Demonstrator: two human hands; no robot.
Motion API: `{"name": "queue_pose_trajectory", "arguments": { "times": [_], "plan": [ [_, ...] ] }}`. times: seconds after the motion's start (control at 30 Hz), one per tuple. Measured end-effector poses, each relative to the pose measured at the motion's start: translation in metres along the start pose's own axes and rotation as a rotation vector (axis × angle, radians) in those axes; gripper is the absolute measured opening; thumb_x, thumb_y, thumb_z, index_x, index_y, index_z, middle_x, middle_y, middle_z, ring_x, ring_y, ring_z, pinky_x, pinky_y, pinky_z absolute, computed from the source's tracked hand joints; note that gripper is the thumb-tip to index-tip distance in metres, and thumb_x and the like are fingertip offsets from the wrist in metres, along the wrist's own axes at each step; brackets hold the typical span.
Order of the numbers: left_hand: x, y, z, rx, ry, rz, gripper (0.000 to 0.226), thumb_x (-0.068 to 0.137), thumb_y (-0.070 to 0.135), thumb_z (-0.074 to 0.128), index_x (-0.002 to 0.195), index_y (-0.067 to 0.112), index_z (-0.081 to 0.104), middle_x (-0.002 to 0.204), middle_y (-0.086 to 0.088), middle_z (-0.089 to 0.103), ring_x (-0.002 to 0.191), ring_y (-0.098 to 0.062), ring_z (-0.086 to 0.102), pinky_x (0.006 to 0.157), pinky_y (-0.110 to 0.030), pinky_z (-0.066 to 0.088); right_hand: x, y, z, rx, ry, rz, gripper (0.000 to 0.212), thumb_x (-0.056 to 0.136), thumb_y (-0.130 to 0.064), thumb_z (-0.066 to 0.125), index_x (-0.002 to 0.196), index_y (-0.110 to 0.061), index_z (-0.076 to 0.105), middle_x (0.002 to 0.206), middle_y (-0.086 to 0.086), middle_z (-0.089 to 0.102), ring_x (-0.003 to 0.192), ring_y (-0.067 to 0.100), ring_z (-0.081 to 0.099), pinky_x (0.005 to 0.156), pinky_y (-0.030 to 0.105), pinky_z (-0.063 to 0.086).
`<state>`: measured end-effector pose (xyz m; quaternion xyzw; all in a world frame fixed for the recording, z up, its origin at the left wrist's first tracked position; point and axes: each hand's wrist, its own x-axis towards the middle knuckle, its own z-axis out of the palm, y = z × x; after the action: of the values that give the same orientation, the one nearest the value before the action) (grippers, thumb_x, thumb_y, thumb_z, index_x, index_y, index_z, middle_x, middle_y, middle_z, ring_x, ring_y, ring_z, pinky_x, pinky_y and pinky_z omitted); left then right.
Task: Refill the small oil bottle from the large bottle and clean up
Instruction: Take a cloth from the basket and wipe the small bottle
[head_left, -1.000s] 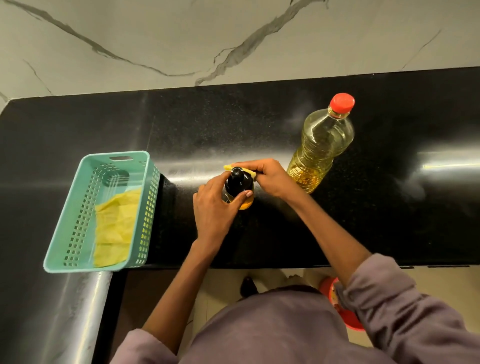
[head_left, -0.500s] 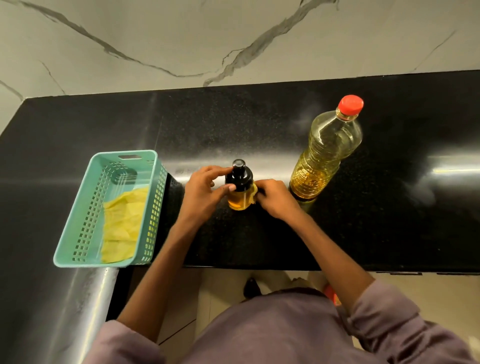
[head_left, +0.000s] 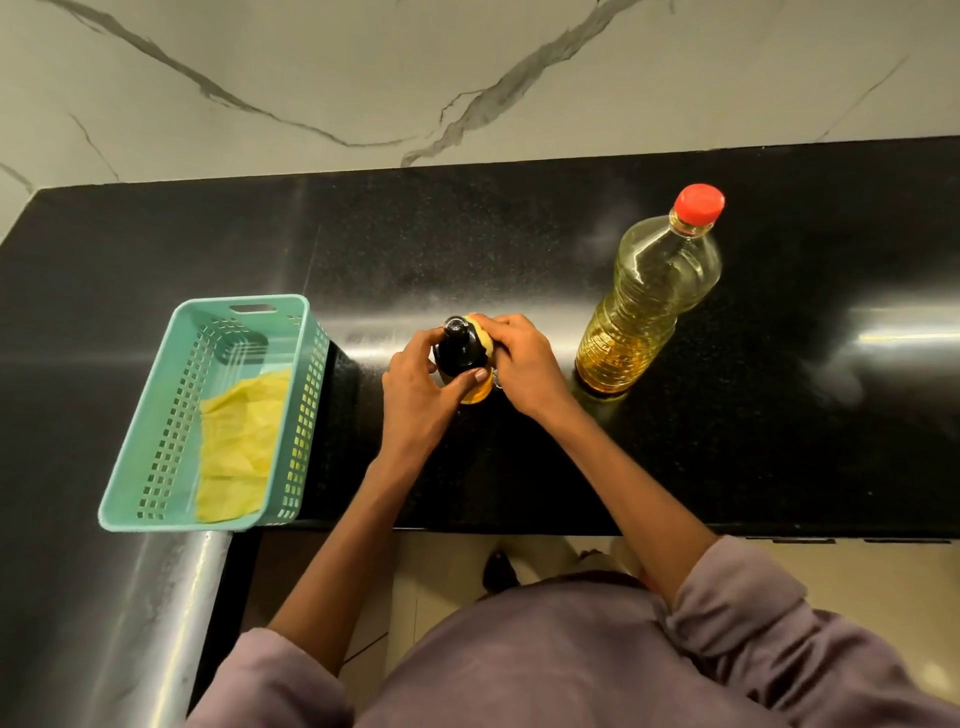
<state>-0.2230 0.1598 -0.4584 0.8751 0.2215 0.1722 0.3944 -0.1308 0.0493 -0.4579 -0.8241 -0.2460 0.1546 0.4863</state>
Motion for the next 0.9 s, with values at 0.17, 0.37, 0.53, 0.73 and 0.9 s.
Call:
{"name": "queue_pose_trajectory", "arguments": {
  "times": [0.17,0.37,0.53,0.73,0.9],
  "plan": [
    [0.0,-0.003,0.005,0.03,-0.008,-0.005,0.057,0.075,0.04,0.076,0.124,0.022,0.051,0.105,0.011,0.053,0.102,-0.022,0.053,0.09,-0.046,0.044,0.017,0.002,-0.005,0.044,-0.164,0.024,0.038,0.086,0.001,0.047,0.114,-0.015,0.067,0.112,0.003,0.066,0.102,0.015,0.059,0.091,0.029,0.047],
    [0.004,-0.002,0.015,0.073,-0.035,0.008,0.069,0.076,0.04,0.075,0.133,0.023,0.04,0.112,0.008,0.055,0.104,-0.013,0.04,0.088,-0.032,0.031,0.019,0.014,0.0,-0.399,-0.321,0.133,0.022,0.092,-0.015,0.046,0.108,-0.015,0.061,0.126,0.008,0.053,0.114,0.033,0.042,0.096,0.042,0.037],
    [0.01,-0.012,0.017,0.055,0.03,0.09,0.065,0.071,0.04,0.078,0.125,0.022,0.048,0.098,0.016,0.049,0.093,-0.009,0.043,0.081,-0.032,0.039,0.004,0.019,0.004,-0.537,-0.187,0.08,0.021,0.093,-0.018,0.045,0.104,-0.011,0.062,0.121,0.011,0.053,0.11,0.032,0.041,0.088,0.041,0.033],
    [0.019,-0.02,0.02,-0.018,0.105,0.094,0.065,0.067,0.054,0.065,0.115,0.012,0.055,0.098,0.008,0.051,0.093,-0.013,0.049,0.076,-0.025,0.037,-0.019,0.013,0.019,-0.363,-0.014,0.084,0.02,0.09,-0.01,0.045,0.091,-0.008,0.065,0.093,0.017,0.067,0.089,0.036,0.055,0.073,0.039,0.036],
    [0.033,-0.02,0.023,-0.188,0.209,-0.08,0.055,0.07,0.051,0.065,0.113,0.019,0.052,0.1,-0.005,0.063,0.089,-0.02,0.061,0.075,-0.027,0.05,-0.019,0.015,0.025,-0.123,0.092,0.222,0.021,0.089,-0.002,0.05,0.097,-0.01,0.067,0.095,0.008,0.068,0.087,0.023,0.06,0.074,0.036,0.047]
  ]
}}
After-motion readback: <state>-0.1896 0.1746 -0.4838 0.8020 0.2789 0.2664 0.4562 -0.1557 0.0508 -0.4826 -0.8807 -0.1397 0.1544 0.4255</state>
